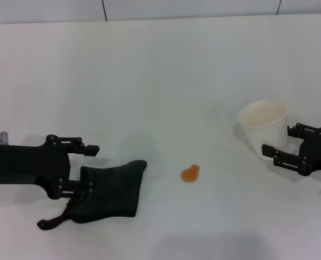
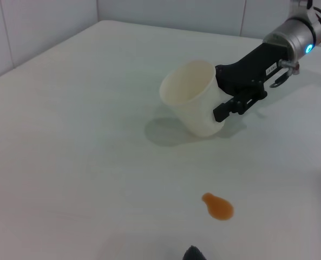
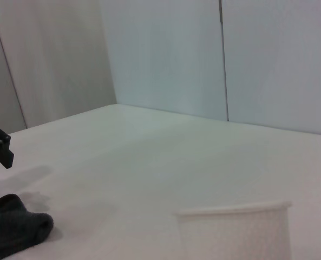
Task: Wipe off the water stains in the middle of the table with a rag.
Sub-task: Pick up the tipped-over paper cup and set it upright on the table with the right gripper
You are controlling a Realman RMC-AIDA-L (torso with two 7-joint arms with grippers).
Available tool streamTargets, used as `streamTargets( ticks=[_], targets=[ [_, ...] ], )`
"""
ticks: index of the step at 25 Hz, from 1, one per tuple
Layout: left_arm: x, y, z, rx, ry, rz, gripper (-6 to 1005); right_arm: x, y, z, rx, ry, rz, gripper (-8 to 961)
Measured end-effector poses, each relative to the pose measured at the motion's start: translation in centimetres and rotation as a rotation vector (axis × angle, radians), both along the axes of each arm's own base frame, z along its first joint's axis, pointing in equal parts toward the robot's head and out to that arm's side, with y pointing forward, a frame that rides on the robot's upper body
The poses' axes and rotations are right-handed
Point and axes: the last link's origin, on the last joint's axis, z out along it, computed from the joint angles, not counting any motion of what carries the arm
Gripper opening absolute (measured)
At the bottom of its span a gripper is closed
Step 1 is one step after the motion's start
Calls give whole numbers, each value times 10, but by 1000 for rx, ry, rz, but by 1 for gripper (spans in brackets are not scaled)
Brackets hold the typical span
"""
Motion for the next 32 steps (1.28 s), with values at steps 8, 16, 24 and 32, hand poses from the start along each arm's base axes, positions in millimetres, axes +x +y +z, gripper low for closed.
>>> streamTargets(
  ticks=[8, 16, 24, 32],
  targets=[
    [1, 1, 0, -1, -1, 2, 673, 3, -3, 0, -2, 2, -15, 673],
    [4, 3, 0, -2, 0, -7, 671, 8, -12, 0, -11, 13, -33, 676],
    [4, 4, 0, -6, 6, -10, 669, 11, -16, 0, -19, 21, -48, 679],
    [5, 5, 0, -6, 7, -12, 667, 17, -20, 2, -14, 6, -72, 837]
  ],
)
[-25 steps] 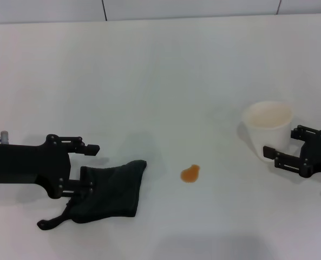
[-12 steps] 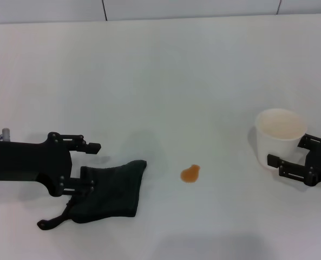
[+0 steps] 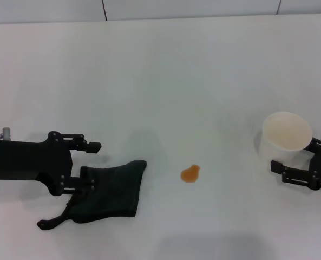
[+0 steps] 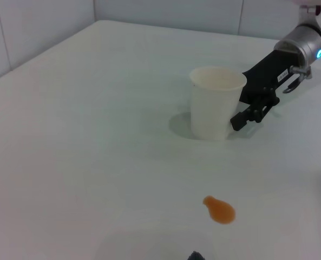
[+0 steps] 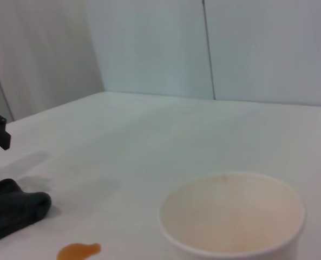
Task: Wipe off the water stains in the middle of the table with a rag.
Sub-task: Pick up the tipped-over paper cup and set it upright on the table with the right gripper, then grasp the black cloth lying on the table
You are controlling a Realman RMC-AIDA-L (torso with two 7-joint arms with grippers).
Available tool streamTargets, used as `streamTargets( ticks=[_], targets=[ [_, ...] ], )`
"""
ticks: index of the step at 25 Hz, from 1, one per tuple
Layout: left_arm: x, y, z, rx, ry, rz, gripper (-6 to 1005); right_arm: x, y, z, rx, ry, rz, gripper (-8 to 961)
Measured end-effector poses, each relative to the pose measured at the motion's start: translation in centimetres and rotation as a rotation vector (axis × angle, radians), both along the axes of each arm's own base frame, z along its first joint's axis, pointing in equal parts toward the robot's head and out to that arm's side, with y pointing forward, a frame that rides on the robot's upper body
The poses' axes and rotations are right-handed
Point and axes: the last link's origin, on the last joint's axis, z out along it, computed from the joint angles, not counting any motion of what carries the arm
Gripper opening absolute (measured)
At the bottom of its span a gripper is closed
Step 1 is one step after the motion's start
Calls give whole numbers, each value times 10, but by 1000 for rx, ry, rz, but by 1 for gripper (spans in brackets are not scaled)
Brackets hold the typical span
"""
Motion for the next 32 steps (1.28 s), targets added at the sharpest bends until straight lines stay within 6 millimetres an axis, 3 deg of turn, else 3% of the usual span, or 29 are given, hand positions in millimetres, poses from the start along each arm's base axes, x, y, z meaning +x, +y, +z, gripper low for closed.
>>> streamTargets(
  ticks=[20, 32],
  targets=[
    [2, 2, -1, 3, 2, -9, 663, 17, -33, 14, 41, 27, -50, 857],
    [2, 3, -1, 4, 3, -11, 660, 4, -64, 57, 171, 202, 78, 854]
  ],
)
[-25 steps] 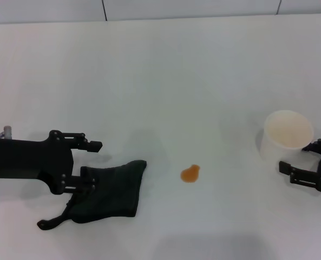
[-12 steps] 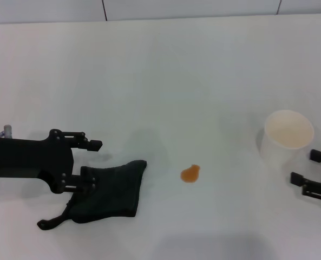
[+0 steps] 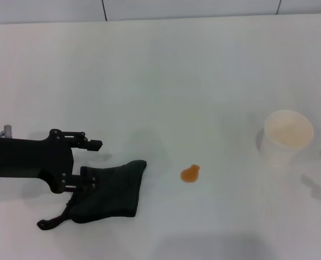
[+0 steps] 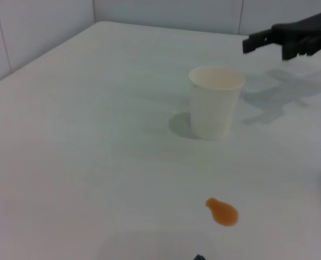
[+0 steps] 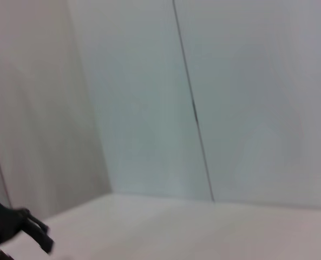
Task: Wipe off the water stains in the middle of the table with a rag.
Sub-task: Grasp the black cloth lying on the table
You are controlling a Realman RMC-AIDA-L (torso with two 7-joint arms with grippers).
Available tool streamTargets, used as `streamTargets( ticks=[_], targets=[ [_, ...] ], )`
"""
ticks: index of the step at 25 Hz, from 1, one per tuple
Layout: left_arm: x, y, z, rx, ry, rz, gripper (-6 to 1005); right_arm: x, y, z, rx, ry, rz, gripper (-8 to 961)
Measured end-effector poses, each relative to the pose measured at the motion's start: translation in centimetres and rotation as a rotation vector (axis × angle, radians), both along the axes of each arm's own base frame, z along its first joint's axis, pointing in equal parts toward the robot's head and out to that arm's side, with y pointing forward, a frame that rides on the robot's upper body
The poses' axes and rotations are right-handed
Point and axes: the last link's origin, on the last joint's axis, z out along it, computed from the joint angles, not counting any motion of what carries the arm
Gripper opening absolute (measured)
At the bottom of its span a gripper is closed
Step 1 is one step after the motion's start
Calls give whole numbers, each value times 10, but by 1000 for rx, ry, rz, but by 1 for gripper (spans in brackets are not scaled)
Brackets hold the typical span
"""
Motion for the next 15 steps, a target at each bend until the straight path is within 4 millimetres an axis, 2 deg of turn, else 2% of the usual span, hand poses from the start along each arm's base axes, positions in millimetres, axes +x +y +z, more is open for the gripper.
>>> streamTargets(
  ticks=[7, 15],
  targets=[
    [0, 1, 0, 6, 1, 1, 658, -24, 2, 15, 24, 66, 156, 850],
    [0, 2, 0, 12, 2, 1, 656, -61, 31, 11, -59, 57, 334, 846]
  ],
)
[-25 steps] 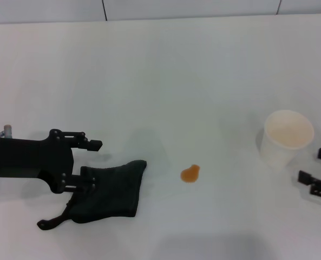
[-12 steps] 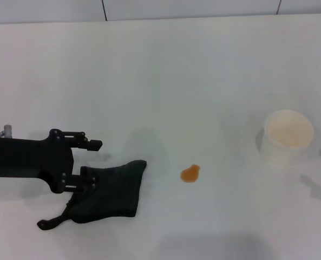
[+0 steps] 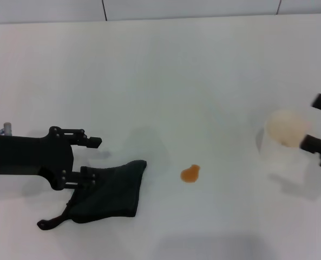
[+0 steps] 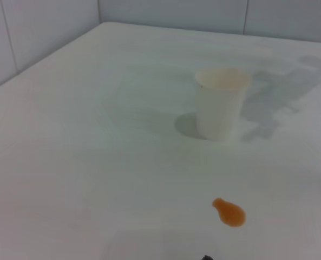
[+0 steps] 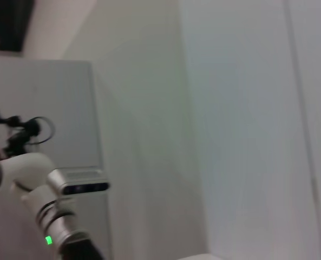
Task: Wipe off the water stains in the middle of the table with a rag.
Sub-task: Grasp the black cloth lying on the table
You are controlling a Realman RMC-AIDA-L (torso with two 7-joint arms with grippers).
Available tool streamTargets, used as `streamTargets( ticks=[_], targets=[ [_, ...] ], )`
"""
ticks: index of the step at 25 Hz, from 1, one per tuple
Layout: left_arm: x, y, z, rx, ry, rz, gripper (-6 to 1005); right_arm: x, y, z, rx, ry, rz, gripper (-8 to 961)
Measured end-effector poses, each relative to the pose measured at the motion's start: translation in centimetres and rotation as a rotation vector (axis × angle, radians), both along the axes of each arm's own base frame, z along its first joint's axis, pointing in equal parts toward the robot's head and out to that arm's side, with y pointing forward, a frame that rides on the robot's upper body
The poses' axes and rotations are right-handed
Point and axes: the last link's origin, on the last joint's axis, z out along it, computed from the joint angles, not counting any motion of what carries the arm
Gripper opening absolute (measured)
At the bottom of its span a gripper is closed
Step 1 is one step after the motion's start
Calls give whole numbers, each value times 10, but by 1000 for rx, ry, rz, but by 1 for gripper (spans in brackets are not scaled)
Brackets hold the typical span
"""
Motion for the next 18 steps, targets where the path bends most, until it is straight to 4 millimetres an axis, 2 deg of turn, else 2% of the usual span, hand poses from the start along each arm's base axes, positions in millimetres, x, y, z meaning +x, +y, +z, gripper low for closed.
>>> streamTargets(
  ticks=[11, 18],
  targets=[
    [2, 5, 0, 21, 4, -1, 654, -48, 50, -31, -80, -218, 134, 843],
    [2, 8, 1, 35, 6, -4, 652, -67, 67, -39, -105, -348, 149, 843]
  ],
)
